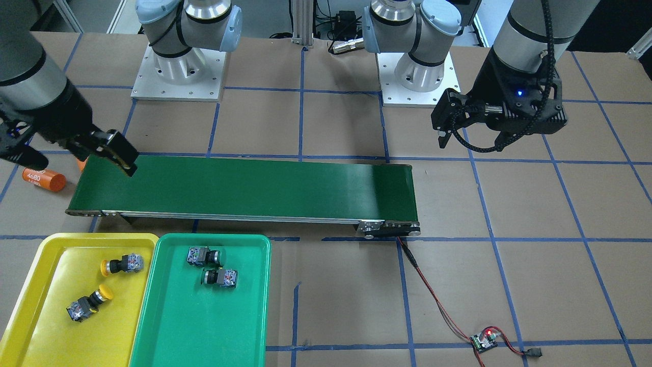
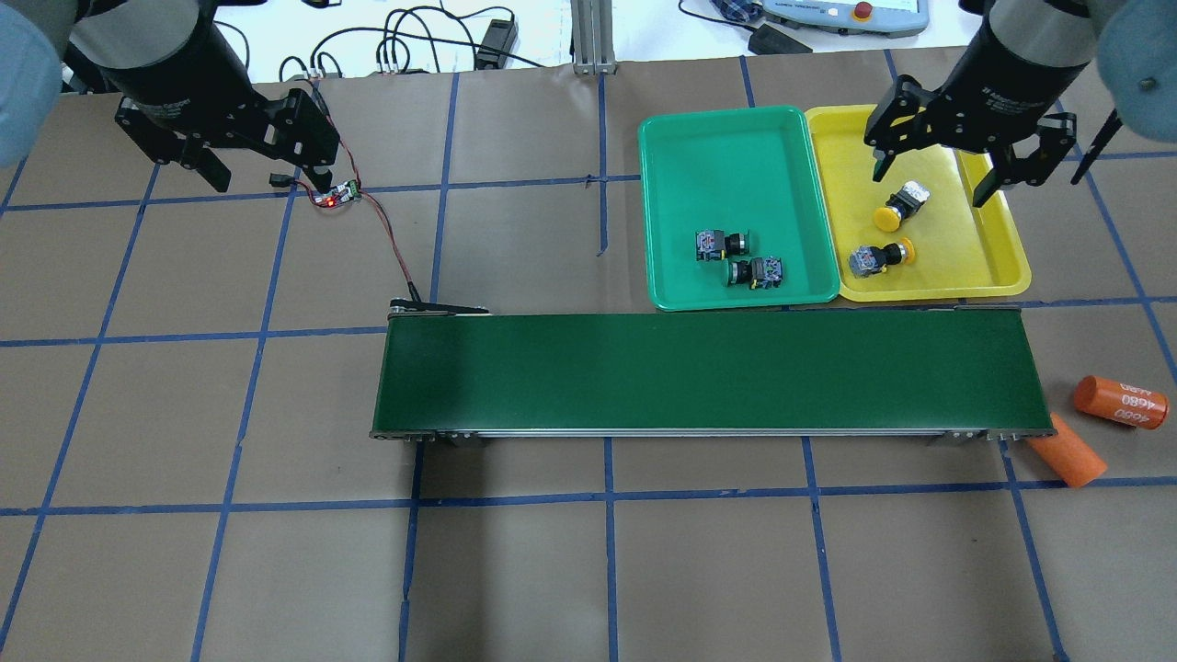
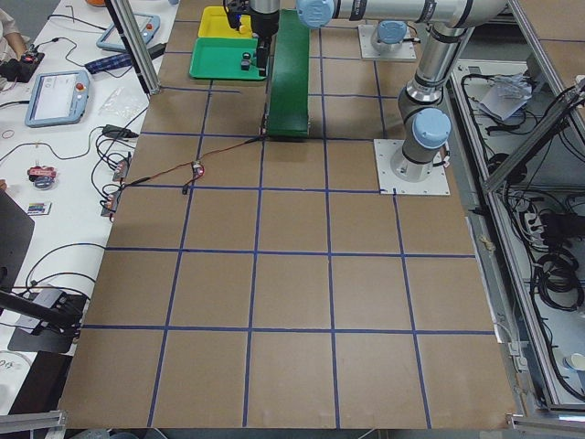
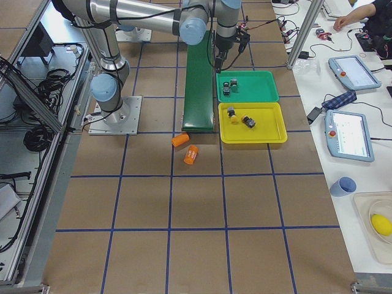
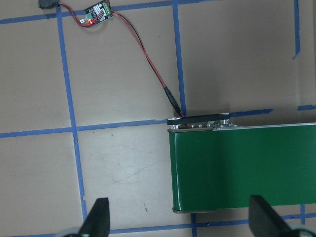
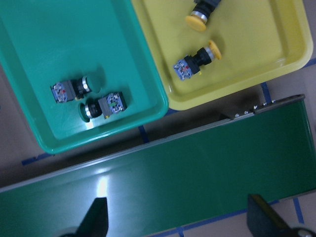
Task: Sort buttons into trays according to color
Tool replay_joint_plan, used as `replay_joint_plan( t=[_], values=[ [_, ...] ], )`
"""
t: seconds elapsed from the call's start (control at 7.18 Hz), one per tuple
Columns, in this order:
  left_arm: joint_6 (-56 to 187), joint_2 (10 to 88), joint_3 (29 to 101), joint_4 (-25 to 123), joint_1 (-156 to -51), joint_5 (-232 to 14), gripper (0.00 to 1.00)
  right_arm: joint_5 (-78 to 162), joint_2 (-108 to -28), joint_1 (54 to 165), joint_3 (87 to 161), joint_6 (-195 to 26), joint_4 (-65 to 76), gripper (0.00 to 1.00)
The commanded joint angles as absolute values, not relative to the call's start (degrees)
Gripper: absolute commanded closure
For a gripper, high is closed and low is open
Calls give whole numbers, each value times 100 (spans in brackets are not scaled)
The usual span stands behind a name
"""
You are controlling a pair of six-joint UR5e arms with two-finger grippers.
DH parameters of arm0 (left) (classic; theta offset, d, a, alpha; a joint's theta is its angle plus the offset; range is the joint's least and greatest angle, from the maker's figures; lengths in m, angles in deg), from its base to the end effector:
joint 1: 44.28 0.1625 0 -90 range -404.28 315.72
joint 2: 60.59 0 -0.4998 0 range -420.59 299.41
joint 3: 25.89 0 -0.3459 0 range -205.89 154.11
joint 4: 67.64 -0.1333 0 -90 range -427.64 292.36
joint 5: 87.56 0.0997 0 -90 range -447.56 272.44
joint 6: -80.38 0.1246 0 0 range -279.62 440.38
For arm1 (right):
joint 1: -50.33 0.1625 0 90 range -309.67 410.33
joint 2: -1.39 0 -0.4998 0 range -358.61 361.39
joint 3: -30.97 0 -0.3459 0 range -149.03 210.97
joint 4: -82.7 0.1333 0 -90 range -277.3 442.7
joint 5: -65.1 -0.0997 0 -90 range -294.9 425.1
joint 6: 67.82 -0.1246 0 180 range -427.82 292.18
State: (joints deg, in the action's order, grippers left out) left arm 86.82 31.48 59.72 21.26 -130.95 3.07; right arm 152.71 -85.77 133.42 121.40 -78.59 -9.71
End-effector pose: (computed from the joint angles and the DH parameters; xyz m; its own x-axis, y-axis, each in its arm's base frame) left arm -0.1044 -0.4775 0.5576 -0.9984 0.0534 -0.0176 0.0543 0.9968 -0.0580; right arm 0.0812 -0.4812 0.5160 -0.9518 0.3042 -0.0382 0.3035 0.9526 0.0225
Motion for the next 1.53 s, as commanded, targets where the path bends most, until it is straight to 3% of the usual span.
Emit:
replay_joint_plan(
  t=[0.0, 0.42, 1.11, 1.39],
  values=[
    [8610, 3117, 5972, 2148, -13094, 271, 0, 15281, -9078, 13821, 12149, -7428, -146, 0],
    [8610, 3152, 5972, 2279, -13094, 193, 0, 15307, -9966, 13849, 13095, -6826, -35, 0],
    [8592, 3406, 5489, 2648, -13085, 51, 0, 15307, -10029, 13849, 13072, -6826, -28, 0],
    [8609, 3320, 5646, 2675, -13129, 8, 0, 15290, -10091, 13849, 13090, -6835, -27, 0]
  ],
)
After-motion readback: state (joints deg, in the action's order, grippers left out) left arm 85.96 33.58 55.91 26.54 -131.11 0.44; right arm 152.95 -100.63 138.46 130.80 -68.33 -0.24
